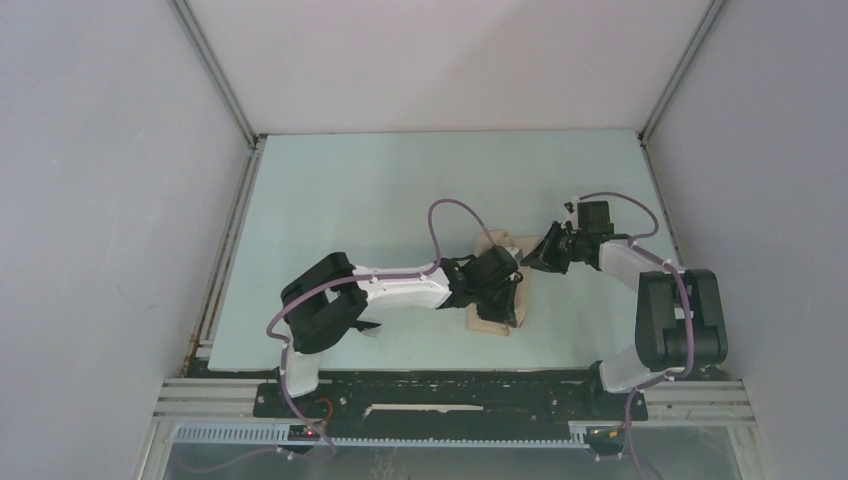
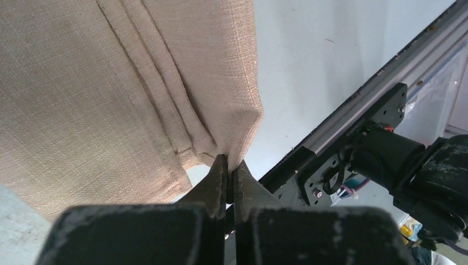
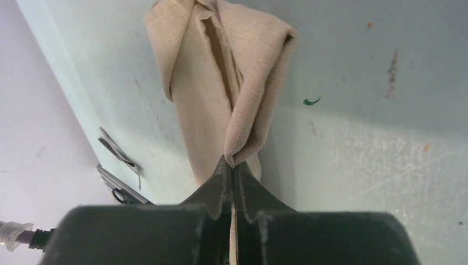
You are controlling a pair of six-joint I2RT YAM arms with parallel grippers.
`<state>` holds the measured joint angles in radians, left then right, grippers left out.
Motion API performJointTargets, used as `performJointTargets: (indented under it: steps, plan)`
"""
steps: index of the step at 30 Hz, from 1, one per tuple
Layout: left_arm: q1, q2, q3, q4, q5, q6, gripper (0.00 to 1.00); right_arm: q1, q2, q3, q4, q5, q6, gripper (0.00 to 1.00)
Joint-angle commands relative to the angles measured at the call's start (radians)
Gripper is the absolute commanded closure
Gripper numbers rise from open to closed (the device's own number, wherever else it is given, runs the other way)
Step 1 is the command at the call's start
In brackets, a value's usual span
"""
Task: Fold the napkin into a case and place the utensils inside
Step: Pick up the 2/3-rectangle-folded napkin from the center of the board, then fold the 2/3-rectangle-folded napkin at the center of the board.
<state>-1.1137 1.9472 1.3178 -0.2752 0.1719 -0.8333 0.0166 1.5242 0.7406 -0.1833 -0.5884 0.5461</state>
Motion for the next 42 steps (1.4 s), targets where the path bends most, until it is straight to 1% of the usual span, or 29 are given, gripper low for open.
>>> performJointTargets:
  steps: [1, 12, 20, 29, 35, 37, 39, 41, 42]
  plan:
    - [0.0, -0.09, -0.072, 0.16, 0.05, -0.028, 1.0, 0.078, -0.03, 0.083, -0.15, 0.15, -0.053, 1.0]
    - [0.025, -0.19, -0.3, 0.416, 0.085, -0.066, 1.0, 0.247, 0.04, 0.237, -0.255, 0.294, -0.011, 1.0]
    - [0.063, -0.258, -0.459, 0.564, 0.109, -0.093, 1.0, 0.317, 0.123, 0.334, -0.306, 0.341, 0.026, 1.0]
    - [0.102, -0.297, -0.6, 0.695, 0.145, -0.112, 0.99, 0.405, 0.226, 0.469, -0.392, 0.438, 0.076, 1.0]
    - [0.121, -0.321, -0.661, 0.703, 0.138, -0.093, 0.97, 0.444, 0.292, 0.521, -0.411, 0.45, 0.133, 1.0]
    - [0.13, -0.335, -0.686, 0.709, 0.131, -0.09, 0.94, 0.451, 0.305, 0.52, -0.404, 0.455, 0.157, 1.0]
    - [0.141, -0.35, -0.711, 0.715, 0.128, -0.089, 0.88, 0.455, 0.316, 0.52, -0.395, 0.454, 0.178, 1.0]
    - [0.15, -0.369, -0.73, 0.72, 0.135, -0.083, 0.79, 0.459, 0.327, 0.52, -0.388, 0.45, 0.202, 1.0]
    - [0.154, -0.385, -0.738, 0.718, 0.138, -0.082, 0.72, 0.459, 0.332, 0.52, -0.384, 0.449, 0.215, 1.0]
